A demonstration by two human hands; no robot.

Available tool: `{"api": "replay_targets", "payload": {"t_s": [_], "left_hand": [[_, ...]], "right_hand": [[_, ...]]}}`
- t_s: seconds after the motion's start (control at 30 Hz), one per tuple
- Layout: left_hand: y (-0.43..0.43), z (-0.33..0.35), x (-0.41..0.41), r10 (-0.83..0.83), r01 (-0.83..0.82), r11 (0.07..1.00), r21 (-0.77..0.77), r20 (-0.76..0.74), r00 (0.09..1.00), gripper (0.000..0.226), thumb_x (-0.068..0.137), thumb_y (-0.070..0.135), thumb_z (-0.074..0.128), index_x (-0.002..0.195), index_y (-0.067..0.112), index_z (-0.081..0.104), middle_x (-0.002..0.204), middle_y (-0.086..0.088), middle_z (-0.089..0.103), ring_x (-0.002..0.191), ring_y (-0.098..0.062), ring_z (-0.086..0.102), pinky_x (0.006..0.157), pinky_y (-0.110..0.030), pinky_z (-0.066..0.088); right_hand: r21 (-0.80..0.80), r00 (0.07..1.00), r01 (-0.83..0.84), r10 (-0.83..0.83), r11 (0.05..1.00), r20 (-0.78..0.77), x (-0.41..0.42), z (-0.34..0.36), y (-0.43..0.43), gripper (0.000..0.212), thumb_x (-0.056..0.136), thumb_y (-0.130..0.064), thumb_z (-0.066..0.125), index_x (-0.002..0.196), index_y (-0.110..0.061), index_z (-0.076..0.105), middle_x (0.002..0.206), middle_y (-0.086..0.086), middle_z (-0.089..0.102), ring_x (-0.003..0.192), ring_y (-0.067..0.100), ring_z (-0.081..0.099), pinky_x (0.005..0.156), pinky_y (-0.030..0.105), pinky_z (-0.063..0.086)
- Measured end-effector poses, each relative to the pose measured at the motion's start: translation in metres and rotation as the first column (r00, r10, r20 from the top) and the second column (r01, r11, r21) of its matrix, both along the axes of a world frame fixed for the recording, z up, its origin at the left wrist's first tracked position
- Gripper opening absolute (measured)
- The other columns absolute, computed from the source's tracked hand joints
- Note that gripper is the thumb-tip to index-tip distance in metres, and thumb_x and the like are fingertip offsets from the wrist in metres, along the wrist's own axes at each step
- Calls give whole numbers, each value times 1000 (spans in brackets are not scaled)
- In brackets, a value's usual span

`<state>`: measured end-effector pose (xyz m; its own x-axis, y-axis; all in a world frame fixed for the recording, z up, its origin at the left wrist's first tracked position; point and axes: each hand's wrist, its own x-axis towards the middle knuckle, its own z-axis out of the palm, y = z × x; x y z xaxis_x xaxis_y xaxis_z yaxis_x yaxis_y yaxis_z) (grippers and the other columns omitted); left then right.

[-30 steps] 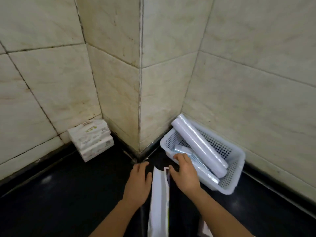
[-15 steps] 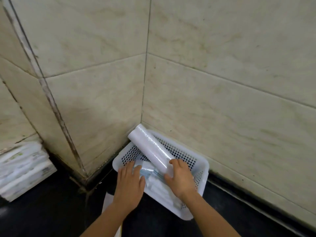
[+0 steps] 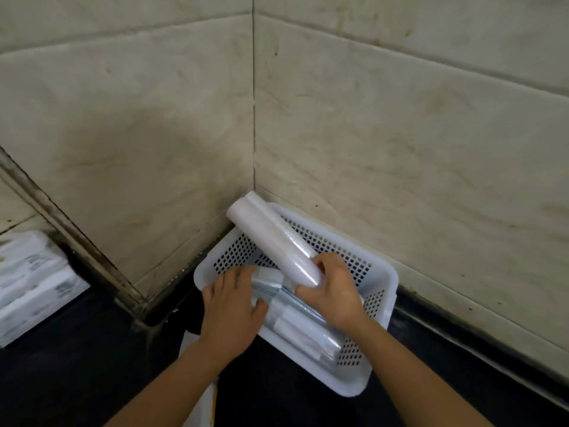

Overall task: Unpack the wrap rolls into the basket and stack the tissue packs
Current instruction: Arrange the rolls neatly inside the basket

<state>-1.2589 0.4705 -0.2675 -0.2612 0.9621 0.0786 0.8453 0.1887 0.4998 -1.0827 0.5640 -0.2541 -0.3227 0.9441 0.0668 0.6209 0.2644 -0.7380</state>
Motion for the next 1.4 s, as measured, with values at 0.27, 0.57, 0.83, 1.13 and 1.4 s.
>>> {"api": "replay_targets", "payload": {"t_s": [0.27,0.57,0.83,1.13,1.4], "left_hand": [[77,7,5,-274,266,962,-63,-241,931,79,92,26,43,149,34,-11,160,11,-15,146,-25,-6,117,-51,10],[71,1,-6,-278,303,948,97,-206,938,56,84,22,56,138,26,41,149,-2,33,120,-28,41,96,-43,44],[63,-7,-16,-334,331,939,90,19,942,56,90,21,52,142,28,32,130,-1,34,107,-17,48,83,-42,53],[59,3,-40,-284,277,958,69,314,906,35,90,10,56,123,23,56,118,2,56,94,-4,54,85,-23,48],[83,-3,-38,-442,466,701,-540,184,878,94,70,21,70,149,33,21,152,-1,25,137,-26,26,112,-47,32]], "right_hand": [[80,995,70,-64,994,-77,19,54,33,38,63,-24,79,92,-21,54,93,-4,54,83,14,53,65,21,41],[166,989,73,-93,983,113,8,23,47,42,71,-20,76,107,-5,59,104,5,52,96,20,49,71,21,31],[99,977,75,-93,992,194,6,3,41,30,89,-22,63,119,-16,66,121,5,60,117,27,41,96,43,37],[-287,936,-274,323,918,139,20,51,-8,49,70,-54,73,101,-16,68,99,-2,67,88,6,61,78,26,52],[-279,685,-283,397,918,611,10,12,-40,78,75,-39,74,136,-7,37,131,9,50,119,25,48,98,35,45]]}}
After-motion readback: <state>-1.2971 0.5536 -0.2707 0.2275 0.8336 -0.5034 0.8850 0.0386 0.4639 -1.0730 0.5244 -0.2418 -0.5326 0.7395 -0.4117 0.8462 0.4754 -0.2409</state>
